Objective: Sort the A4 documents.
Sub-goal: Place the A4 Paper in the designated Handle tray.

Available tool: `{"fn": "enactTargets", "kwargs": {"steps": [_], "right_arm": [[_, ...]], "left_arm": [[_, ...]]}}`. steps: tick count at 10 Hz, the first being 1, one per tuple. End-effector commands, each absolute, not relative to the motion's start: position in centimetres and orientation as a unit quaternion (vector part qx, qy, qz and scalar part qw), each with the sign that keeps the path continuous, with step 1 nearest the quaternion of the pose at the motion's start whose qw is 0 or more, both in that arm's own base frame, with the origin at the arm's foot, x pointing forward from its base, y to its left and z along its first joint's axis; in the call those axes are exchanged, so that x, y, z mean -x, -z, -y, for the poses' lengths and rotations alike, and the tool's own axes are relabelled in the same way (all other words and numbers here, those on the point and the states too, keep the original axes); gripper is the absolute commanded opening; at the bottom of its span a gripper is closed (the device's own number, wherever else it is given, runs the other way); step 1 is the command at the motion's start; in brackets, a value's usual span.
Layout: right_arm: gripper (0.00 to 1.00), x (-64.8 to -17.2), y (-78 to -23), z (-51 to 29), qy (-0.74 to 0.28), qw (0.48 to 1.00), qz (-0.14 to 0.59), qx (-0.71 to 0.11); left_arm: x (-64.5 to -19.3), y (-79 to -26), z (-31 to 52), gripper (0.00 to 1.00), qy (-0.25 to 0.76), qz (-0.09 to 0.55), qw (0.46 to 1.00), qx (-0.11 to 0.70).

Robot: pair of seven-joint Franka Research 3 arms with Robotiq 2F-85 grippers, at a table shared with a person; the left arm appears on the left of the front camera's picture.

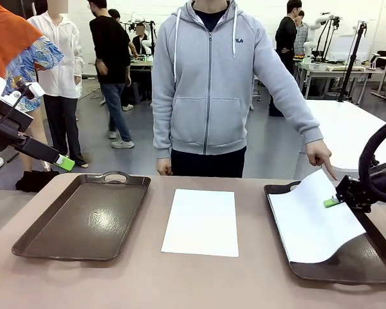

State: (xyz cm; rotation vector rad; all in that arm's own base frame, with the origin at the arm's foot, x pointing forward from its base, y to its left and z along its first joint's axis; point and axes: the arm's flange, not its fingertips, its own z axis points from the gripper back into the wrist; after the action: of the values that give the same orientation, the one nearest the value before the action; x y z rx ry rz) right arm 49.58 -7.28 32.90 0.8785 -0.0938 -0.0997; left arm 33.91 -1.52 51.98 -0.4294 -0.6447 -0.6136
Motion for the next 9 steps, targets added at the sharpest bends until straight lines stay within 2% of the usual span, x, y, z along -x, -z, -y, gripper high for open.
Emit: {"fn": "enactTargets", "kwargs": {"steps": [1, 4, 9], "right_arm": [[0.01, -50.1, -34.1, 6.3, 0.038, 0.924, 0.022, -0.38], [0.01, -50.5, -35.1, 6.6, 0.034, 0.948, 0.022, -0.315], [0.01, -50.4, -34.4, 6.5, 0.041, 0.96, 0.025, -0.275]], "left_arm": [[-34.0, -51.9, 1.4, 1.0, 0.3, 0.31, 0.877, 0.213], [-34.0, -51.9, 1.4, 1.0, 0.3, 0.31, 0.877, 0.213], [-34.0, -51.9, 1.4, 1.0, 0.3, 0.31, 0.877, 0.213]]}}
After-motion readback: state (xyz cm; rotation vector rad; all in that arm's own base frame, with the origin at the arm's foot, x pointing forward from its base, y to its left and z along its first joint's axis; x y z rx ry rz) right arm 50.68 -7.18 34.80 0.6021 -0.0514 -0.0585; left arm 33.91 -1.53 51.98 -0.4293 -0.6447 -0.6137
